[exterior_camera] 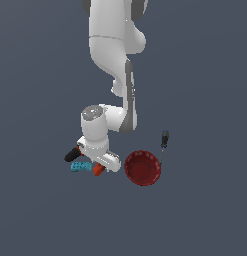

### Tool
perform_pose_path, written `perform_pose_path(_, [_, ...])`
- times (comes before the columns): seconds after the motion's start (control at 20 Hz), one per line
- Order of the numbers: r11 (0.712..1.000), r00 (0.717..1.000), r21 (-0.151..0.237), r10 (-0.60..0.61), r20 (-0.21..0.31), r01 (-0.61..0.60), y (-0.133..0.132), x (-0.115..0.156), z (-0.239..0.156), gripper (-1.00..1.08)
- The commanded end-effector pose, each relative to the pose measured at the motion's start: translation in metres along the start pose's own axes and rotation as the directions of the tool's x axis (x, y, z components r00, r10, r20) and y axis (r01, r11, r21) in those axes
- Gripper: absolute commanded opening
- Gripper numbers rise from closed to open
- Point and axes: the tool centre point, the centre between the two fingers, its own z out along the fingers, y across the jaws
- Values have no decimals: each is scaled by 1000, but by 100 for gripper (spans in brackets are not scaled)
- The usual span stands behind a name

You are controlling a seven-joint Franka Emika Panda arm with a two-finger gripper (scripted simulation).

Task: Pick up a designated object from a clutter of objects.

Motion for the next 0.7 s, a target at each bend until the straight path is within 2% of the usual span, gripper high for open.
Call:
perform_pose_path(0.0, [1000,1000,1,0,-1,0,0,0,1,-100])
perform_pose_path(0.65, [1000,1000,2,0,-1,0,-3,0,-2,-100])
